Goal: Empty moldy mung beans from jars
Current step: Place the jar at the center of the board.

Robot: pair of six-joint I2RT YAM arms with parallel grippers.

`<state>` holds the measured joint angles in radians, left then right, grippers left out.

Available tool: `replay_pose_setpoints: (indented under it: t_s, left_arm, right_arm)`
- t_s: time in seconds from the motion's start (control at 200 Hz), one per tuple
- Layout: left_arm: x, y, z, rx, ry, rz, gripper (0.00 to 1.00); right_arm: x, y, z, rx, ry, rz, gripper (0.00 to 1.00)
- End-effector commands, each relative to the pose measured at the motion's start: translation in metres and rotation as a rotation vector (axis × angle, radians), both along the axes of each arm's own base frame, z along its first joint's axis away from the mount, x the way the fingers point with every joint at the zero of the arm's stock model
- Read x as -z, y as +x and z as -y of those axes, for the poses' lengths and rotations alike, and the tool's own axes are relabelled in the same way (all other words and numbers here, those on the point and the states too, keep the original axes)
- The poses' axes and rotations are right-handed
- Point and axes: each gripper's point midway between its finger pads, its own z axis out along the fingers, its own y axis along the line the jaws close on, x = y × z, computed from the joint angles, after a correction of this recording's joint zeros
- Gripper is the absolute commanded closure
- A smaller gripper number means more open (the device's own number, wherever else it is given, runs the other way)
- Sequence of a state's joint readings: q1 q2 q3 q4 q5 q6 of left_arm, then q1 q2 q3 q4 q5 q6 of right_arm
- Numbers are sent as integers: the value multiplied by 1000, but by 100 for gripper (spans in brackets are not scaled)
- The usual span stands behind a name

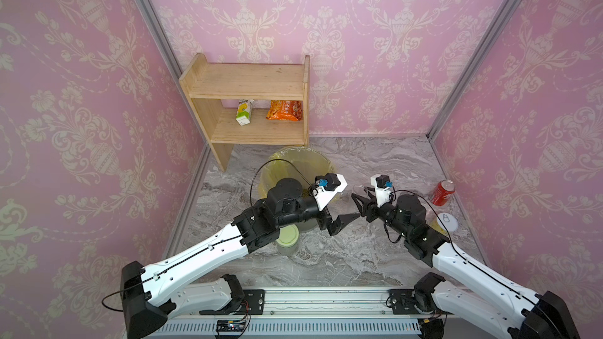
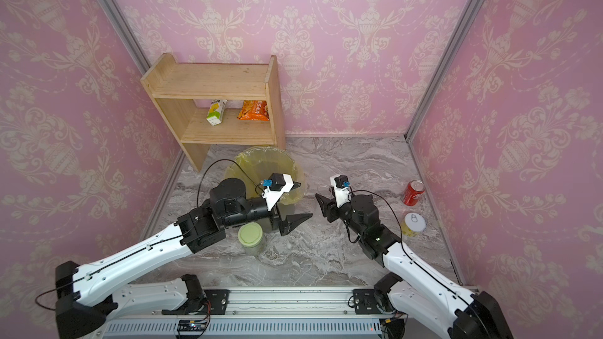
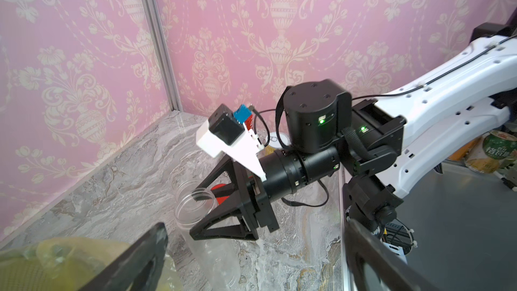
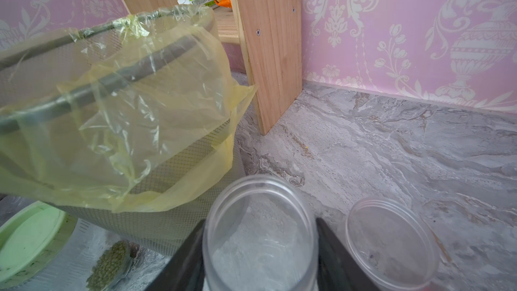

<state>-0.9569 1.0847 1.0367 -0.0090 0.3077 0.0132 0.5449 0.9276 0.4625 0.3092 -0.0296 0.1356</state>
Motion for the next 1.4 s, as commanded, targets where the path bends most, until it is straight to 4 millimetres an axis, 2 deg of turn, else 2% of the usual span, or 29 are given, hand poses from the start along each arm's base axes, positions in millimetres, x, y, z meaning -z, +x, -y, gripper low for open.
replay_pose_setpoints:
  t_s: [0.0,0.22,0.36,0.751,0.906,1.036,1.181,1.261,1.391]
  left_arm:
    - [-7,-9,-12,1,-17,-8,1]
    - [7,-12,-35,-61,41,-10,1]
    - [15,-13,-45,-87,50,-14,1]
    - [24,-11,-51,-117,90,-10,1]
    - [26,-11,-50,-113,93,-13,1]
    - [27,-10,-52,-123,101,-14,1]
    - [30,-9,-54,-135,114,-17,1]
    - [31,-8,-55,-138,118,-16,1]
    - [32,-8,-55,-139,124,-13,1]
  right_arm:
    - [9,6,5,52,-46,38,65]
    - [32,11,11,102,-75,37,65]
    - [39,13,14,125,-75,32,63]
    - [32,-6,16,79,-70,80,46]
    - [33,-8,15,68,-76,83,43]
    - [35,-8,12,58,-82,81,35]
    - [37,-8,11,54,-84,80,33]
    - [37,-8,10,52,-85,79,29]
    - [34,-11,10,47,-80,85,28]
